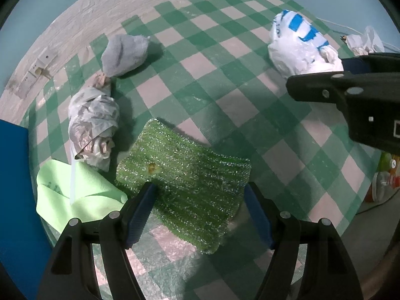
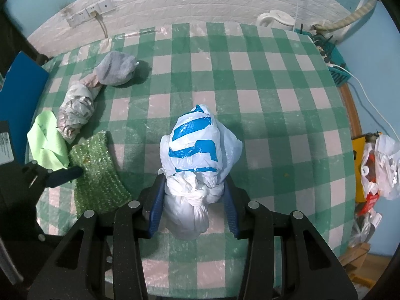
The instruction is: Organize soft objects
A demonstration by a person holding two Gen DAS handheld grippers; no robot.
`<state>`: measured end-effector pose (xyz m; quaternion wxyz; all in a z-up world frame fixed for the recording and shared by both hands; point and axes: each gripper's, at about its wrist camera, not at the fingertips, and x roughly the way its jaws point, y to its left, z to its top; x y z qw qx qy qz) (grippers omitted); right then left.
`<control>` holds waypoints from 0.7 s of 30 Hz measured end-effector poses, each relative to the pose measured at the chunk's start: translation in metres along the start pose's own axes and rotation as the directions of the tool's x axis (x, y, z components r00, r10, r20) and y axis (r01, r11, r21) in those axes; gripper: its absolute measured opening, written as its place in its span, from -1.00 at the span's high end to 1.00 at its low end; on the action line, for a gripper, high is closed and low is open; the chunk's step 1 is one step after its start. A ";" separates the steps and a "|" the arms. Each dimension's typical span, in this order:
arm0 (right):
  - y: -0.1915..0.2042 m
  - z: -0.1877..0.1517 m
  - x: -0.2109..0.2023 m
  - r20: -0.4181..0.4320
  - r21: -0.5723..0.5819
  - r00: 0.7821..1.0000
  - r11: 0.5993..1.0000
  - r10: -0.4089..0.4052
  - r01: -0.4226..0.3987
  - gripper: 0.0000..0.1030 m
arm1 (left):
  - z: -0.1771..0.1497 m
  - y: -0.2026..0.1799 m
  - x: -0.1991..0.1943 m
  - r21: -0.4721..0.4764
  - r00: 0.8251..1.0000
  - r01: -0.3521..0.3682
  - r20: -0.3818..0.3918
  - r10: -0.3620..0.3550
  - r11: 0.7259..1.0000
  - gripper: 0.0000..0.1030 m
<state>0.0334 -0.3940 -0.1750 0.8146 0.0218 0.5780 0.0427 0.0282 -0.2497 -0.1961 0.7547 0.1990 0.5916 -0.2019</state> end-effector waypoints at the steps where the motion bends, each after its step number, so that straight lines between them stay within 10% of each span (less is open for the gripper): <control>1: 0.000 0.000 -0.001 0.001 -0.002 1.000 1.000 0.001 -0.001 0.18 | -0.001 -0.001 -0.001 0.003 1.000 -0.003 0.010 0.003 1.000 -0.35; 13: 0.010 -0.002 -0.008 0.009 -0.021 1.000 1.000 0.005 -0.005 0.18 | -0.017 -0.024 -0.013 0.050 0.998 0.023 0.052 -0.026 0.998 0.72; 21: 0.012 -0.002 -0.013 0.022 -0.023 1.000 1.000 0.003 -0.003 0.18 | -0.025 -0.026 -0.031 0.015 0.995 0.040 0.086 -0.041 0.999 0.76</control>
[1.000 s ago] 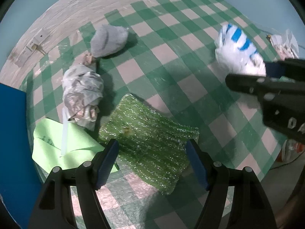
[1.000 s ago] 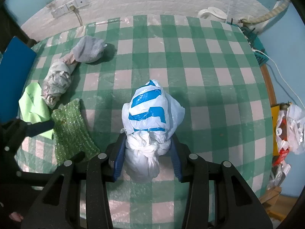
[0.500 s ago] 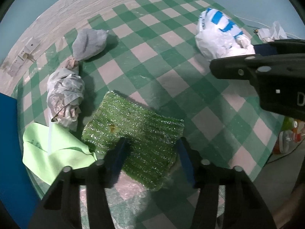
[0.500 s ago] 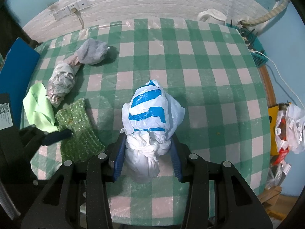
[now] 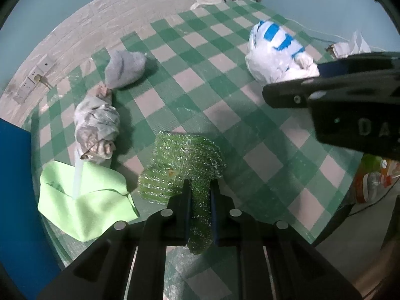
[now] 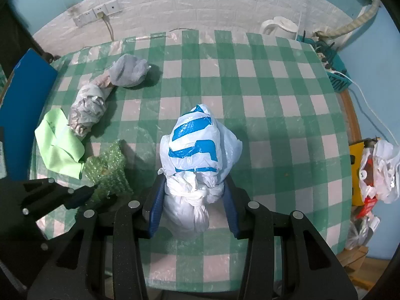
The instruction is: Organize soft objects
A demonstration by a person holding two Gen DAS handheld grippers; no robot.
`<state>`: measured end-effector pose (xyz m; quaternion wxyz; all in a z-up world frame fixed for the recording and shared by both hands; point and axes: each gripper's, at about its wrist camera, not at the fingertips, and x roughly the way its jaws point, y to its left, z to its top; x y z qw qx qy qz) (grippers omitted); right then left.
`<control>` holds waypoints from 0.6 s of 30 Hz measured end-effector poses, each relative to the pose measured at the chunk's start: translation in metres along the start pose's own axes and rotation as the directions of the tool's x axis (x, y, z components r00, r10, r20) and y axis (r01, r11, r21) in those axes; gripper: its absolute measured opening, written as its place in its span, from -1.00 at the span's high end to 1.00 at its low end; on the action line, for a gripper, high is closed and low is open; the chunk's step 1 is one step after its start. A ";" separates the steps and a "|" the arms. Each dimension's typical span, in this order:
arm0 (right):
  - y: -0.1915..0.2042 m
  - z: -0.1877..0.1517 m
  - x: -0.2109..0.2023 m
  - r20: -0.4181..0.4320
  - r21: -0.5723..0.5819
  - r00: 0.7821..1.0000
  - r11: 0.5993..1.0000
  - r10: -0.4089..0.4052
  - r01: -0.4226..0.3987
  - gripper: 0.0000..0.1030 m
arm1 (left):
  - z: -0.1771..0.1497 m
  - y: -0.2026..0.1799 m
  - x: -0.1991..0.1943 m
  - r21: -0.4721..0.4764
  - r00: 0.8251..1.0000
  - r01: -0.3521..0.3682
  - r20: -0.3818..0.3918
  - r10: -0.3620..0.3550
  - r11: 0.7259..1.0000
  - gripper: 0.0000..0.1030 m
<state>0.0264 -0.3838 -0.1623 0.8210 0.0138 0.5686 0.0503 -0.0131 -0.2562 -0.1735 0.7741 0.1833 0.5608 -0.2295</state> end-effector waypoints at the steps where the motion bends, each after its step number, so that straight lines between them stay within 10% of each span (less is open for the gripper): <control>1: 0.001 0.000 -0.001 0.003 -0.001 1.000 1.000 0.001 -0.001 0.18 | -0.002 -0.002 -0.004 -0.003 1.000 0.004 0.003 -0.004 1.000 0.76; 18: 0.022 0.005 -0.032 0.059 -0.055 0.998 0.998 0.011 -0.008 0.18 | 0.010 0.040 -0.040 -0.067 0.997 -0.022 0.069 0.027 0.998 0.76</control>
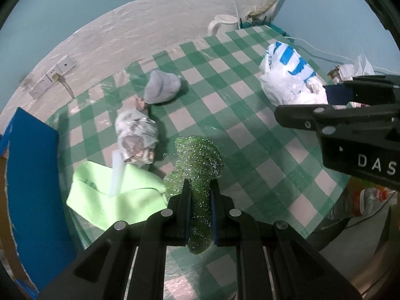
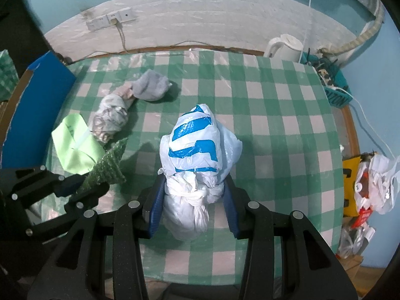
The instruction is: Organize soft objects
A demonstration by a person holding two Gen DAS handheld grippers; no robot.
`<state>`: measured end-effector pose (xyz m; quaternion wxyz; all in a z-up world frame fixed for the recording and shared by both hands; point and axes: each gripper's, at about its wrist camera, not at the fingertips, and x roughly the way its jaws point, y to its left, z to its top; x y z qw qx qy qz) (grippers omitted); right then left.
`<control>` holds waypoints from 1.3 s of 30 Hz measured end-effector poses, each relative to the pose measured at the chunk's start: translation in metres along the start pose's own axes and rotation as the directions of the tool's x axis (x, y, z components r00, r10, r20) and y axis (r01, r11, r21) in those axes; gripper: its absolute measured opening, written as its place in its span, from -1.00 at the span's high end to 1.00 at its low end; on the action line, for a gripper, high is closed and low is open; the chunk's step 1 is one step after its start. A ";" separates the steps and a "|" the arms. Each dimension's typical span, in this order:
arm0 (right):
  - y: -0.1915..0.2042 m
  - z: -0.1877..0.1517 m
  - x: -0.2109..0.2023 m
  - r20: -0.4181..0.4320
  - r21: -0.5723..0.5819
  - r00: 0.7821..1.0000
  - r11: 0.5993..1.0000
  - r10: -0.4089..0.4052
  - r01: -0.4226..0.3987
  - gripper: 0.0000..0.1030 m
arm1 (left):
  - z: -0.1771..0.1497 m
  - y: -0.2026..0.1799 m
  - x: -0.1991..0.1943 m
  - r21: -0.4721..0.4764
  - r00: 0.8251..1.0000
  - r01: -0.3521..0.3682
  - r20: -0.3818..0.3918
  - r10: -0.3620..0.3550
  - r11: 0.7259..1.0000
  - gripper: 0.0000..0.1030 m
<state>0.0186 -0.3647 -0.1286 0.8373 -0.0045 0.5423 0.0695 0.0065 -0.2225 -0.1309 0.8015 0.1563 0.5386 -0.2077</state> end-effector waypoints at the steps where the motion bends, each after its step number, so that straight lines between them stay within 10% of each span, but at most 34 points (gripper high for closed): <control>1: 0.002 0.001 -0.002 0.003 -0.004 1.000 1.000 0.000 0.000 0.18 | 0.001 0.002 -0.001 -0.003 1.000 -0.002 0.004 0.002 1.000 0.76; 39: 0.107 0.032 -0.034 0.052 -0.166 0.996 0.985 0.066 -0.057 0.18 | -0.022 0.108 -0.063 -0.202 0.993 -0.064 0.082 0.082 0.977 0.76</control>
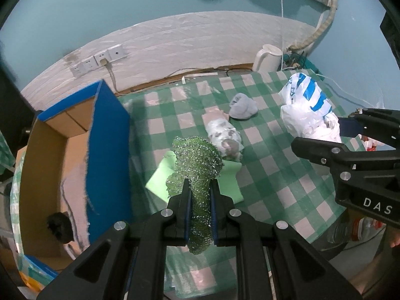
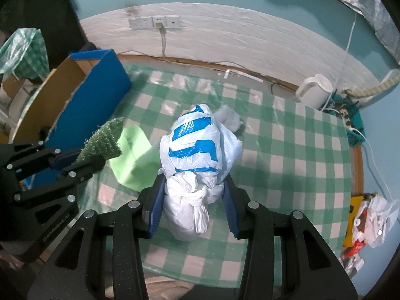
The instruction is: Organize soft objects
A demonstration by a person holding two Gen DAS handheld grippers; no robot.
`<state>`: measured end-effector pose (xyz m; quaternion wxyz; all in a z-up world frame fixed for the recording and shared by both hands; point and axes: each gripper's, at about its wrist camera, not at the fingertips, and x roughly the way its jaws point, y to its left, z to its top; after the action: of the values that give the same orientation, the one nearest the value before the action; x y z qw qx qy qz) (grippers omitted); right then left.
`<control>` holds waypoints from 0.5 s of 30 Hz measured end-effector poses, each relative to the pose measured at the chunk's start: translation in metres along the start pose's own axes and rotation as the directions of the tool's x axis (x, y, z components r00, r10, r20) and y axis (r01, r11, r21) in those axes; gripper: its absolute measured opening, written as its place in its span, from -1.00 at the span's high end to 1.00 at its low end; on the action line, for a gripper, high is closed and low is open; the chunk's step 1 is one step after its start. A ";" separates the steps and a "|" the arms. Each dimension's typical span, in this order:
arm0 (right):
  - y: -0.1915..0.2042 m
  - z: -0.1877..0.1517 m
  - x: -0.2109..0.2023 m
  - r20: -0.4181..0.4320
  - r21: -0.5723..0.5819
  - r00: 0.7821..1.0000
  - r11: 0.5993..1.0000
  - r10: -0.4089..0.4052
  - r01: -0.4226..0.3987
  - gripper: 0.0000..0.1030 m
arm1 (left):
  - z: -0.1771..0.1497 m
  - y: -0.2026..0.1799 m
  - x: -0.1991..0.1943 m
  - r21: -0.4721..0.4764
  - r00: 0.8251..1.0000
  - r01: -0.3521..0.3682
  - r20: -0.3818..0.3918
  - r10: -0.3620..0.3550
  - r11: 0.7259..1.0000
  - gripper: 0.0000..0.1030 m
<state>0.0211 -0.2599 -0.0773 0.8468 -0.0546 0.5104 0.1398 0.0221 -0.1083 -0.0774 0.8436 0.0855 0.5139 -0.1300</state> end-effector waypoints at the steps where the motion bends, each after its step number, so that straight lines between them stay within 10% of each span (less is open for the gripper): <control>1: 0.003 0.002 0.000 0.002 0.000 1.000 1.000 0.008 -0.008 0.18 | 0.000 0.002 -0.002 -0.003 1.000 -0.001 0.003 0.001 1.000 0.76; 15: 0.054 0.031 -0.002 0.014 -0.071 0.999 0.997 0.044 -0.042 0.18 | -0.007 0.059 -0.023 -0.089 0.999 -0.027 0.031 0.030 0.996 0.76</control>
<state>0.0308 -0.2019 -0.0579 0.8451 -0.0723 0.4996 0.1763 0.0247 -0.0473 -0.0598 0.8564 0.0533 0.5044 -0.0967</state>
